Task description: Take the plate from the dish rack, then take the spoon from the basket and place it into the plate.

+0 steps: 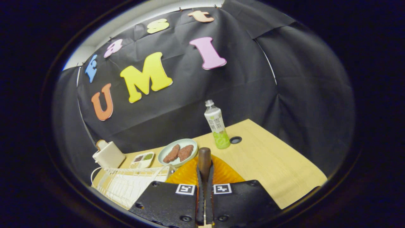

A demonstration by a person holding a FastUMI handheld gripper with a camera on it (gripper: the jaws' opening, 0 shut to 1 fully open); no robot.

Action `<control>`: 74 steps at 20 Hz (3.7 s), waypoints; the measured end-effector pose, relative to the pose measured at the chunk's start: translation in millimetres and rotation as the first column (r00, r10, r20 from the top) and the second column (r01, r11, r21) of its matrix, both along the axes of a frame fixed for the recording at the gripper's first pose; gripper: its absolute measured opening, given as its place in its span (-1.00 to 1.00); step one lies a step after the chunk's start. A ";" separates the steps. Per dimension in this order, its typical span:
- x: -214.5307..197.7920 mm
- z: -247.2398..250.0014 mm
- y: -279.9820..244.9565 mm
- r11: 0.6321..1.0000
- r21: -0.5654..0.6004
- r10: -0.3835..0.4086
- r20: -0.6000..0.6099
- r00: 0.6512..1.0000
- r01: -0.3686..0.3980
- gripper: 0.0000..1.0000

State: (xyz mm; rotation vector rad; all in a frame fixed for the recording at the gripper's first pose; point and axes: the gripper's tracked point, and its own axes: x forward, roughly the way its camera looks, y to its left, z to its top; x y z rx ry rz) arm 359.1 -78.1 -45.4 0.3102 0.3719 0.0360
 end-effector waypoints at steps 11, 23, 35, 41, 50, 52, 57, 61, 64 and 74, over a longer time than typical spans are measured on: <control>-121.6 94.1 73.4 0.995 -0.101 0.021 0.187 0.982 -0.002 -0.85; -213.0 8.1 190.0 0.997 -0.039 0.067 0.126 0.990 -0.063 -0.85; -232.6 -47.1 213.9 0.995 0.084 0.047 0.047 0.998 -0.051 -0.66; -242.2 -27.7 185.1 0.996 0.084 0.005 0.114 0.994 -0.015 -0.37; -275.1 29.1 169.5 0.997 -0.071 0.032 0.301 0.953 -0.010 0.58; -286.7 39.8 168.6 0.991 -0.134 0.064 0.327 0.943 -0.021 0.81; -322.4 57.6 168.1 0.981 -0.183 0.121 0.344 0.931 -0.060 1.00; -349.8 64.7 163.6 0.984 -0.177 0.103 0.396 0.912 -0.034 1.00; -363.2 57.0 166.2 0.984 -0.170 0.118 0.392 0.913 -0.054 1.00; -363.1 51.2 161.2 0.988 -0.149 0.092 0.388 0.917 -0.036 1.00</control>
